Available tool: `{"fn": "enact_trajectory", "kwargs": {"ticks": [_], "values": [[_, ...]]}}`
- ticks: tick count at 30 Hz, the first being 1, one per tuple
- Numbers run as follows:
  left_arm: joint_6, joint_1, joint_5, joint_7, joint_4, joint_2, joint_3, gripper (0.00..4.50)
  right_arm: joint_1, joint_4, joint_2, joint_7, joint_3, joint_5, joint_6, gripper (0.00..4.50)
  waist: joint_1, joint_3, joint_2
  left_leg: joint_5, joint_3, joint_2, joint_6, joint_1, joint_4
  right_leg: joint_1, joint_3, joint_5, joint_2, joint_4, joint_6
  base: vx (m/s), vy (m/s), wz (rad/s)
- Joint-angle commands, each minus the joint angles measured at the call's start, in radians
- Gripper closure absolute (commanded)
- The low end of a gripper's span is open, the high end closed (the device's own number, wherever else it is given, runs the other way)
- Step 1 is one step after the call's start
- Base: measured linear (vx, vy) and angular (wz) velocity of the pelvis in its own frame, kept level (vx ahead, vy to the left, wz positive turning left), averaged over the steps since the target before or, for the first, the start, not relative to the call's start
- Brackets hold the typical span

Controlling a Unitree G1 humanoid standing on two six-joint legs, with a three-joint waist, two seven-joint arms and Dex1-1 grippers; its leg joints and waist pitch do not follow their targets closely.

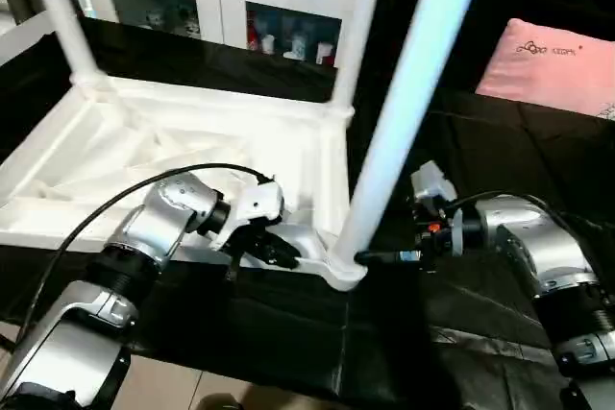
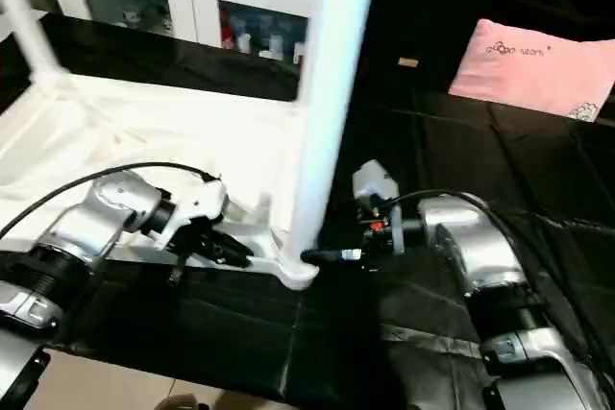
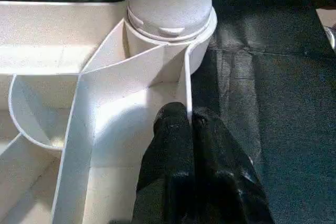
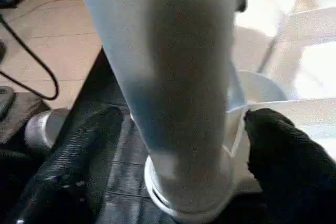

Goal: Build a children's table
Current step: Rotate leg to tighten

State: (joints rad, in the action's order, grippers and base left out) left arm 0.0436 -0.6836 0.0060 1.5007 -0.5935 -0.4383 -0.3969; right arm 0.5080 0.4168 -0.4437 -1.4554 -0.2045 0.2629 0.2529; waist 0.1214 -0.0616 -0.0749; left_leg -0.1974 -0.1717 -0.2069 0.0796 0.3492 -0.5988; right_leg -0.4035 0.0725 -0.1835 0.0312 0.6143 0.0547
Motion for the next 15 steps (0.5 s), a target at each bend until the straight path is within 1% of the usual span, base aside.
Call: {"fn": "enact_trajectory", "kwargs": {"ticks": [1, 2, 3, 5, 8, 10, 11, 13, 14, 15], "values": [[-0.027, -0.022, 0.002, 0.041, 0.046, 0.022, -0.030, 4.50, 0.009, 0.007, -0.006, -0.021, -0.003, -0.007, 0.004, 0.87, -0.005, 0.073, 0.007, -0.077, 0.001, -0.035, -0.046, -0.003, 0.060, 0.063, -0.058, -0.172, 0.107, -0.067, 0.157, 0.000, 0.000, 0.00], [-0.031, -0.023, 0.004, 0.044, 0.049, 0.022, -0.033, 4.50, 0.010, 0.012, -0.003, -0.034, -0.009, -0.006, 0.009, 1.12, -0.004, 0.072, 0.005, -0.080, 0.001, -0.034, -0.043, -0.004, 0.060, 0.063, -0.058, -0.191, 0.106, -0.068, 0.147, 0.000, 0.000, 0.00], [-0.031, -0.023, 0.004, 0.044, 0.049, 0.022, -0.033, 4.50, 0.010, 0.012, -0.003, -0.034, -0.009, -0.006, 0.009, 1.20, -0.003, 0.072, 0.006, -0.079, 0.002, -0.035, -0.043, -0.003, 0.061, 0.063, -0.057, -0.194, 0.106, -0.069, 0.145, 0.000, 0.000, 0.00], [-0.038, -0.024, 0.007, 0.049, 0.048, 0.021, -0.037, 4.50, 0.013, 0.019, -0.004, -0.046, -0.018, -0.003, 0.012, 1.23, -0.003, 0.072, 0.006, -0.076, 0.002, -0.034, -0.043, -0.003, 0.060, 0.062, -0.058, -0.191, 0.105, -0.069, 0.144, 0.000, 0.000, 0.00], [-0.044, -0.026, 0.009, 0.050, 0.046, 0.019, -0.041, 4.50, 0.019, 0.030, -0.004, -0.054, -0.023, 0.000, 0.011, 1.58, -0.002, 0.074, 0.006, -0.068, 0.002, -0.034, -0.044, -0.003, 0.059, 0.064, -0.057, -0.179, 0.105, -0.067, 0.145, 0.000, 0.000, 0.00], [-0.045, -0.025, 0.009, 0.050, 0.048, 0.018, -0.042, 4.50, 0.021, 0.034, -0.004, -0.057, -0.026, 0.002, 0.012, 1.65, -0.001, 0.074, 0.007, -0.065, 0.002, -0.035, -0.043, -0.003, 0.060, 0.063, -0.057, -0.174, 0.105, -0.066, 0.146, 0.000, 0.000, 0.00], [-0.045, -0.025, 0.008, 0.050, 0.048, 0.017, -0.042, 4.50, 0.021, 0.034, -0.004, -0.060, -0.026, 0.003, 0.015, 1.75, -0.001, 0.073, 0.009, -0.069, 0.002, -0.035, -0.043, -0.004, 0.060, 0.062, -0.057, -0.172, 0.105, -0.066, 0.148, 0.000, 0.000, 0.00], [-0.045, -0.025, 0.008, 0.050, 0.048, 0.017, -0.042, 4.50, 0.020, 0.032, -0.004, -0.062, -0.026, 0.004, 0.018, 1.96, 0.000, 0.073, 0.008, -0.074, 0.002, -0.035, -0.042, -0.004, 0.060, 0.062, -0.057, -0.177, 0.105, -0.067, 0.149, 0.000, 0.000, 0.00], [-0.047, -0.025, 0.009, 0.048, 0.045, 0.018, -0.042, 4.50, 0.017, 0.029, -0.003, -0.066, -0.024, 0.006, 0.023, 2.10, 0.000, 0.073, 0.010, -0.075, 0.002, -0.035, -0.039, -0.004, 0.060, 0.063, -0.057, -0.180, 0.105, -0.067, 0.148, 0.000, 0.000, 0.00], [-0.047, -0.025, 0.009, 0.046, 0.043, 0.019, -0.042, 4.50, 0.015, 0.027, -0.003, -0.066, -0.024, 0.008, 0.025, 2.19, 0.000, 0.074, 0.009, -0.074, 0.002, -0.035, -0.039, -0.004, 0.060, 0.063, -0.057, -0.177, 0.105, -0.067, 0.147, 0.000, 0.000, 0.00]]}}
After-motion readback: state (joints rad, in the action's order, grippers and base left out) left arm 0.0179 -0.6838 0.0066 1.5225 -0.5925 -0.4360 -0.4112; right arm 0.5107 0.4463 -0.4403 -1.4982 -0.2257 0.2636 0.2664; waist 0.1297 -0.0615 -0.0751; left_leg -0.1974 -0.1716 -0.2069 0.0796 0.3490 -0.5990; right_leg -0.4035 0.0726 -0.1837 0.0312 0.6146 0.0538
